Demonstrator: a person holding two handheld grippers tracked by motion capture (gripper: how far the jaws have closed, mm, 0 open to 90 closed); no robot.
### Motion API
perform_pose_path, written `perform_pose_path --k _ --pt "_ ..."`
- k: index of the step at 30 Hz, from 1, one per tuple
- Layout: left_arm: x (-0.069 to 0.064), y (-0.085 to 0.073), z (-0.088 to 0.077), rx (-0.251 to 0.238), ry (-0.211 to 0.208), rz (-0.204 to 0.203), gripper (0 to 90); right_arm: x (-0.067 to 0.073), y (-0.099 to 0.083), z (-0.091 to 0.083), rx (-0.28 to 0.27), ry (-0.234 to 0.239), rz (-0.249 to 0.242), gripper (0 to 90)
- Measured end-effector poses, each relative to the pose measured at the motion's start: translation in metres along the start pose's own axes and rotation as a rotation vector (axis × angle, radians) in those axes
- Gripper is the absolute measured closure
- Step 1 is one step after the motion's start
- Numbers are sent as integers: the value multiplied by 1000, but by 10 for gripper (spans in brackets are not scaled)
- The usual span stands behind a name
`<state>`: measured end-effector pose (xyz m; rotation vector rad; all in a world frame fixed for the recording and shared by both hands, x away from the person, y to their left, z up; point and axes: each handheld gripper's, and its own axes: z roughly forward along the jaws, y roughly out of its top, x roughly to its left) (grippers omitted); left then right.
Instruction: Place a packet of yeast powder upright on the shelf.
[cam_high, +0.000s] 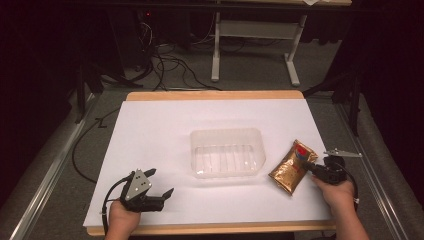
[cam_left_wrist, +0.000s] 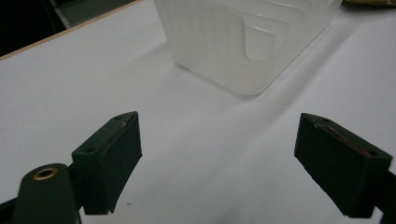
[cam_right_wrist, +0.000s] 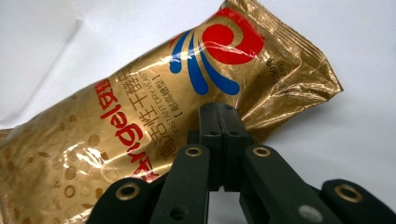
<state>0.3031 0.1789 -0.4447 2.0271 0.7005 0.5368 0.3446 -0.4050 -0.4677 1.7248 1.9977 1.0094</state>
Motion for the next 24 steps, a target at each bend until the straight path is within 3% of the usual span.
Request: perform_pose_path --k 2,4,5,6,9,10,12,13,14,15,16,20,22,24 --pt "0 0 0 0 1 0 153 0 0 -1 -7 -1 1 900" --pt "0 0 0 0 1 -1 153 -1 3 -8 -59 -27 5 900" --pt "0 0 0 0 2 -1 153 -1 3 -8 -59 -27 5 900" --pt "0 0 -1 1 5 0 153 -5 7 -11 -97 -49 34 900" --pt "0 0 -1 0 6 -1 153 -10 10 -11 -117 -72 74 900" --pt "0 0 -1 0 7 -1 153 -16 14 -9 -131 -81 122 792" --pt "1 0 -1 3 8 1 153 -24 18 -6 -151 -78 171 652" --pt "1 0 -1 4 9 2 153 -24 18 -6 -151 -78 171 652" --pt "1 -1 -1 4 10 2 153 -32 20 -2 -168 -65 229 502" --pt "1 -1 -1 4 10 2 153 -32 20 -2 -168 -65 229 502" --pt "0 -1 -1 5 11 3 153 -40 20 1 -166 -24 309 424" --pt "0 -1 -1 7 9 6 153 -46 16 3 -179 17 357 402" --pt "0 -1 -1 7 10 7 153 -52 12 4 -189 57 425 387" --pt "-1 -1 -1 8 10 9 153 -53 11 5 -184 78 445 381"
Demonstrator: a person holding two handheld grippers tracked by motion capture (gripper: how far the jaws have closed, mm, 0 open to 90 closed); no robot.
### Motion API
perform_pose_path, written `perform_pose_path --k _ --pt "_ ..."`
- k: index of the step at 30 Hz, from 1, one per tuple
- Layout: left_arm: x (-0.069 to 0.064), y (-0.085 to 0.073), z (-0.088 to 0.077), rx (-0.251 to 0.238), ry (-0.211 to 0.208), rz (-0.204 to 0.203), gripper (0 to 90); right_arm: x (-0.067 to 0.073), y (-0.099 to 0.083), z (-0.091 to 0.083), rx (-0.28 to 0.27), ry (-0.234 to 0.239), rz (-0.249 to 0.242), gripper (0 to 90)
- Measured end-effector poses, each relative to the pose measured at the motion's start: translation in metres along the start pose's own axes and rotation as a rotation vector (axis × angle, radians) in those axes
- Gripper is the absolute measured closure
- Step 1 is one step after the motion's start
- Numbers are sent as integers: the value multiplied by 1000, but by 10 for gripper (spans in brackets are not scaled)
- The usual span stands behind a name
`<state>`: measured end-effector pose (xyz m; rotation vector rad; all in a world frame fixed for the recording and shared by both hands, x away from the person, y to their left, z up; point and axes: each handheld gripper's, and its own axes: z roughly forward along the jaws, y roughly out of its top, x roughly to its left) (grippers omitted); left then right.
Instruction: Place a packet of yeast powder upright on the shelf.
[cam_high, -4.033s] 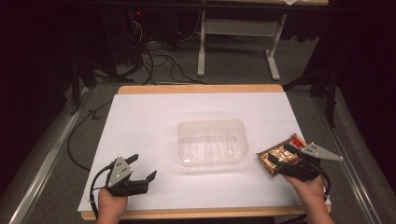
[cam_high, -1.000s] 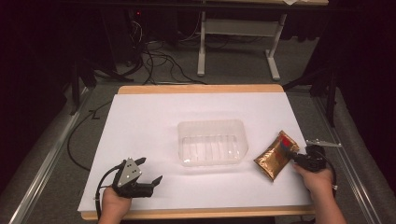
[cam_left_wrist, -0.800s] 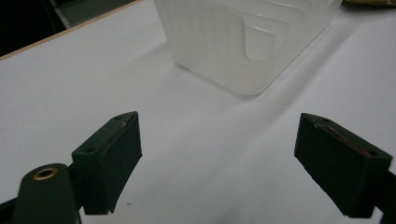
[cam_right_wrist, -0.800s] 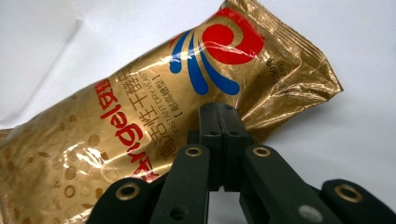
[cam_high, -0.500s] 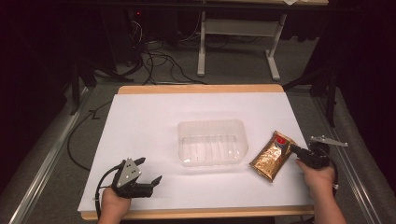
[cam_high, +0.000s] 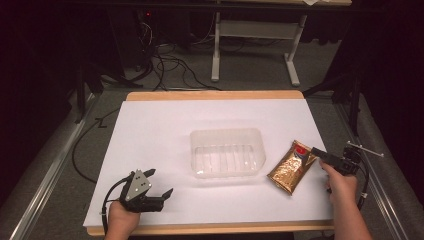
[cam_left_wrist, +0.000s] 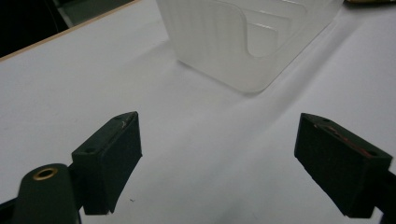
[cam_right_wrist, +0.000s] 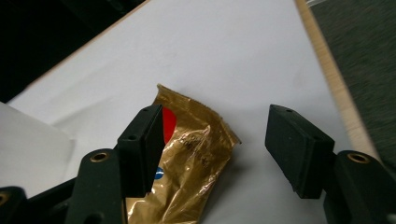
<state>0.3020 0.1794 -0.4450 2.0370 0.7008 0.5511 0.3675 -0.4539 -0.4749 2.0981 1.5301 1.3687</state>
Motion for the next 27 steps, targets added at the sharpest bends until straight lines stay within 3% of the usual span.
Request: perform_pose_path --k 3,4,6,7,8,10,11,12,13,14,17,18,27 --pt "0 0 0 2 1 4 153 -4 -2 5 16 28 39 384" --pt "0 0 1 5 0 6 153 -5 -2 8 23 66 65 404" --pt "-1 0 1 7 1 7 153 -4 -3 9 27 75 67 416" --pt "-1 0 2 8 1 8 153 -3 -3 12 45 98 62 484" --pt "-1 0 2 9 1 9 153 -3 -4 15 62 119 58 497" --pt "-1 0 2 12 1 13 153 0 -5 15 76 108 40 643" --pt "-2 0 2 11 1 14 153 1 -5 15 79 106 14 711" --pt "-2 0 2 11 1 14 153 1 -5 15 79 106 14 711" --pt "-2 1 1 10 1 14 153 7 -5 11 59 81 -34 845" --pt "-2 1 1 9 3 16 153 8 -5 8 44 82 -54 875" --pt "-2 1 1 8 3 16 153 13 -4 3 22 87 -80 896" --pt "-2 1 1 8 3 18 153 19 -4 -1 1 87 -123 900" --pt "-2 2 0 2 4 20 153 44 -6 -21 -51 70 -252 900"
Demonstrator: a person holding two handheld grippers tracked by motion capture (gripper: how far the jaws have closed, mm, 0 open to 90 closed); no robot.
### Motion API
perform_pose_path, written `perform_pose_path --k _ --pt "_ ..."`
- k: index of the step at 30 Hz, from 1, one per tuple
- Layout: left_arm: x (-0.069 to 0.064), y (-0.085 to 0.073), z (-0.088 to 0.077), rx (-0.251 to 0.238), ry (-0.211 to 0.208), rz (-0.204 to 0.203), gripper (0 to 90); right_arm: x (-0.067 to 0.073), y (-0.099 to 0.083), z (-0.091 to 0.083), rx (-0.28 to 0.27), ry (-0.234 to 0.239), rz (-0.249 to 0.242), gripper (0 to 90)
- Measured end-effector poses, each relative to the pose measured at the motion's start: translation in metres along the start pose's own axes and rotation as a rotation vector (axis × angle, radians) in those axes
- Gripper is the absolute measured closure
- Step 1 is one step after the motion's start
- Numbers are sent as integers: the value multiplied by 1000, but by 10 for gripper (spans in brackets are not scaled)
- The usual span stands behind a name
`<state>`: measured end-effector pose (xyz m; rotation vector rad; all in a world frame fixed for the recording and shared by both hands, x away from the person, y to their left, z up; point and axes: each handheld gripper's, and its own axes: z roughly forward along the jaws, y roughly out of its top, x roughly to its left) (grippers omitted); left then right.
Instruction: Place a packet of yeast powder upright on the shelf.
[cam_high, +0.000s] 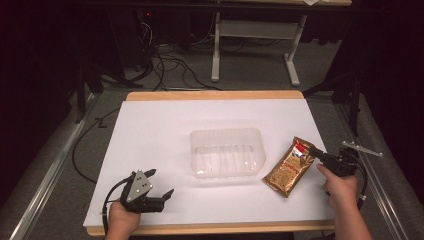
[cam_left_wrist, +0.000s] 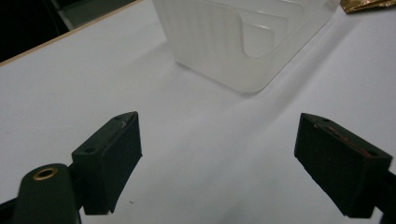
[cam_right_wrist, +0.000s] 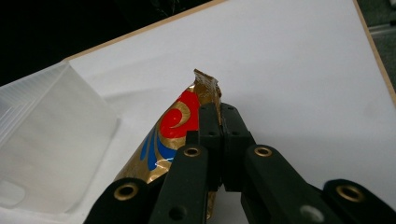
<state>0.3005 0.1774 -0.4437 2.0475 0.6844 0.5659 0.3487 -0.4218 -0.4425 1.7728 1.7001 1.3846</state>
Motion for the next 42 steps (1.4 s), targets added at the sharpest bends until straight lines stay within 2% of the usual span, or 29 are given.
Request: perform_pose_path --k 9,11,14,17,29,38,42 --pt "1 1 0 -8 -6 -3 153 24 4 -16 -45 -9 -81 900" --pt "1 1 -1 -12 -7 -2 153 31 4 -22 -71 19 -110 900" --pt "1 1 -2 -15 -7 -3 153 36 4 -24 -84 31 -124 900" --pt "1 1 -3 -19 -8 -4 153 45 5 -30 -111 57 -161 900" --pt "1 1 -3 -22 -6 1 153 72 9 -42 -175 112 -238 900" --pt "1 1 -3 -24 -7 1 153 87 13 -50 -228 100 -288 900" --pt "1 1 -3 -24 -7 1 153 91 14 -53 -256 89 -291 900"
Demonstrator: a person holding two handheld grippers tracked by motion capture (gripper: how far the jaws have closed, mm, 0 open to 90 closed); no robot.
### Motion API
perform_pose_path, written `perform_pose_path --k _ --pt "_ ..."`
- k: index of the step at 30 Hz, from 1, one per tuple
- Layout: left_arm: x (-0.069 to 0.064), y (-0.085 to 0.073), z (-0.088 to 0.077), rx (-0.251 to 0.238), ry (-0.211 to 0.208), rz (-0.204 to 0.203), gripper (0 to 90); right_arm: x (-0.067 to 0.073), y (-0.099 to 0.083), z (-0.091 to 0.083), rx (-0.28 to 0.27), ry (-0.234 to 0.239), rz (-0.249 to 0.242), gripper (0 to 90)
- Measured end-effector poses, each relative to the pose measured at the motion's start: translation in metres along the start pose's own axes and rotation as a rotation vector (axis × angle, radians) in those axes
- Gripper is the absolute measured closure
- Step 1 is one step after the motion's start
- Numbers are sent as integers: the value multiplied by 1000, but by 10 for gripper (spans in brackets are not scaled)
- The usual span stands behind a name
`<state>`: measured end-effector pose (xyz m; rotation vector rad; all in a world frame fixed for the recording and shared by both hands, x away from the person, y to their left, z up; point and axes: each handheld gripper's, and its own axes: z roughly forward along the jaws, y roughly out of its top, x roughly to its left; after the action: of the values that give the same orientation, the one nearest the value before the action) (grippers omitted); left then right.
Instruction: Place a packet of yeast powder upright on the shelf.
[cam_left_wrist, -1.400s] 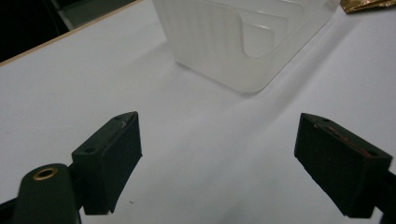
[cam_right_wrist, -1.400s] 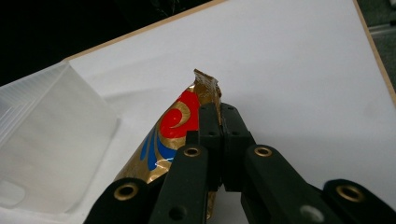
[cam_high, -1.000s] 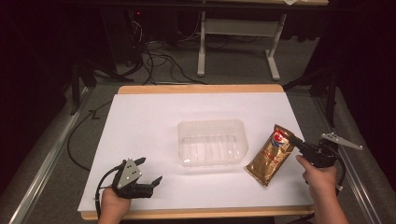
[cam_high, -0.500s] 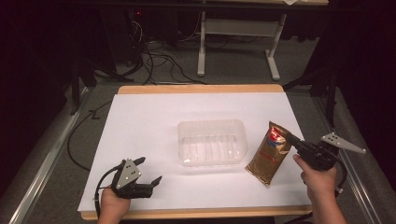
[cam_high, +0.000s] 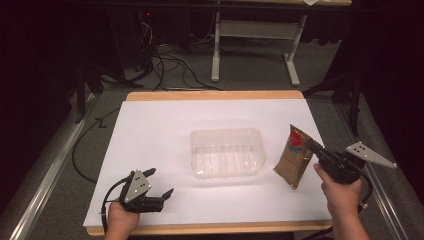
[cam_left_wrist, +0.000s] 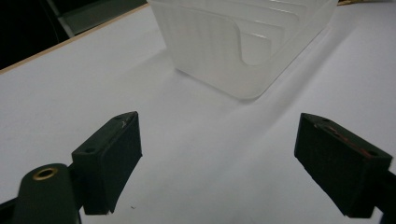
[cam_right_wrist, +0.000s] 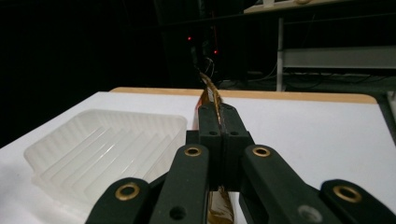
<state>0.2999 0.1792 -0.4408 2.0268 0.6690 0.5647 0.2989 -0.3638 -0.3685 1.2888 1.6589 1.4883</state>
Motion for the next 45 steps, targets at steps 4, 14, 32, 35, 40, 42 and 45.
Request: perform_pose_path --k 4,14,32,35,40,42,45 --pt "0 0 0 0 0 0 153 1 2 -2 -33 -23 3 900" --pt "0 0 0 -1 0 0 153 9 -2 5 -16 -9 0 900" --pt "1 0 0 -4 0 3 153 36 8 8 -102 -2 23 900" --pt "2 0 0 -3 1 2 153 39 12 8 -121 -4 26 900" --pt "2 -1 -1 -5 2 2 153 42 22 7 -157 3 29 900" --pt "2 -1 -2 -7 2 1 153 43 25 6 -164 4 29 900" --pt "2 -1 -3 -12 4 -1 153 46 33 6 -181 6 25 900"
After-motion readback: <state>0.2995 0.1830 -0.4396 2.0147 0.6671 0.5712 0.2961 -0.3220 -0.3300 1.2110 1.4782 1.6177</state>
